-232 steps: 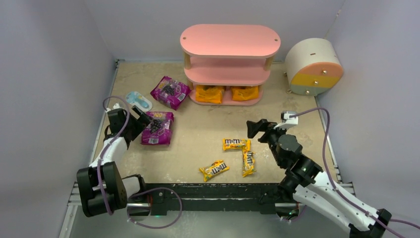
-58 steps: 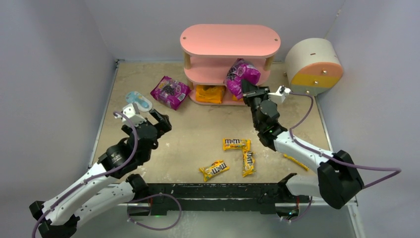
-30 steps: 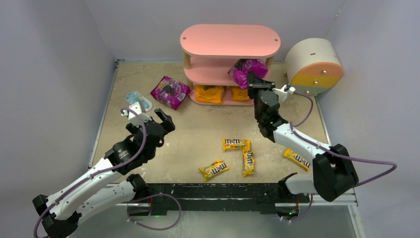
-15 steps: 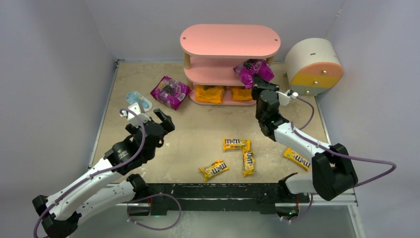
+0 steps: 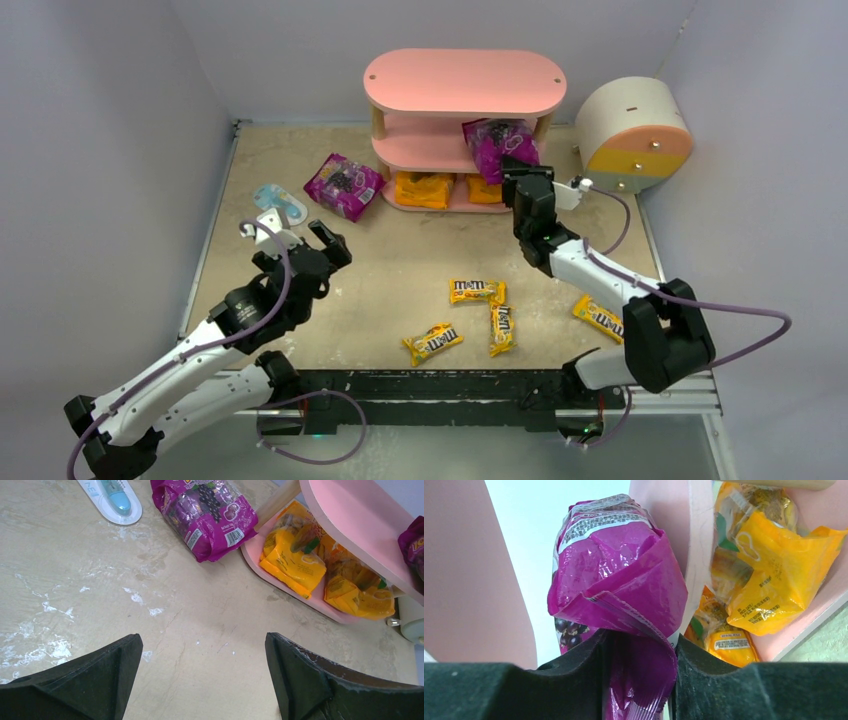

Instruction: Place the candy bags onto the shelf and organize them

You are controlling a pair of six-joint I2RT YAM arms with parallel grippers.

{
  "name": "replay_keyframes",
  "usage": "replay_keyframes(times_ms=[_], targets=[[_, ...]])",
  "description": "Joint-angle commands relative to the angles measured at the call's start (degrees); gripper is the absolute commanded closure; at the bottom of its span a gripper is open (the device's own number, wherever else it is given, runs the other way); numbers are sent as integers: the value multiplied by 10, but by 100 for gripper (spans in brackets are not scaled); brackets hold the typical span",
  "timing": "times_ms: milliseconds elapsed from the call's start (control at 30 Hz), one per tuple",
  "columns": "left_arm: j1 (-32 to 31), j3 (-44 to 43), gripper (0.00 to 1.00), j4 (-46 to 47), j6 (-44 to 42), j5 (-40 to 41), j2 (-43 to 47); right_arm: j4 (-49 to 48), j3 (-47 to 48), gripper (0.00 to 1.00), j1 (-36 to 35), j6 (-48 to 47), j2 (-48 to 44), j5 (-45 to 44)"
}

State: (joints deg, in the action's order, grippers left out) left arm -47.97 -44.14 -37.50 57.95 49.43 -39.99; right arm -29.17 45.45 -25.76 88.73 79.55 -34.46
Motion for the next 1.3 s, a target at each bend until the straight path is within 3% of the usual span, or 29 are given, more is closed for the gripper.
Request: replay_keyframes(times_ms=[0,333,500,700,933,1067,1267], targets=[[3,-1,2,0,7,0,4,56,46,55,0,-52,7,41],[3,-2,2,-1,9,-1,0,126,28,17,1,-204,-69,32],[3,-5,2,-2,7,-1,-5,140,-15,3,1,-260,-130,22],[3,-9,2,-8,8,4,-7,159,-50,3,0,-443,-219,66],[4,-15,1,-13,-2,17,-15,250,18,5,0,-757,-273,177],[3,-20,1,-14,-7,17,-23,288,78,8,-1,-860,-237,270],[3,-20,0,-23,-3,6,-29,304,174,11,-18,-943,-133,260]])
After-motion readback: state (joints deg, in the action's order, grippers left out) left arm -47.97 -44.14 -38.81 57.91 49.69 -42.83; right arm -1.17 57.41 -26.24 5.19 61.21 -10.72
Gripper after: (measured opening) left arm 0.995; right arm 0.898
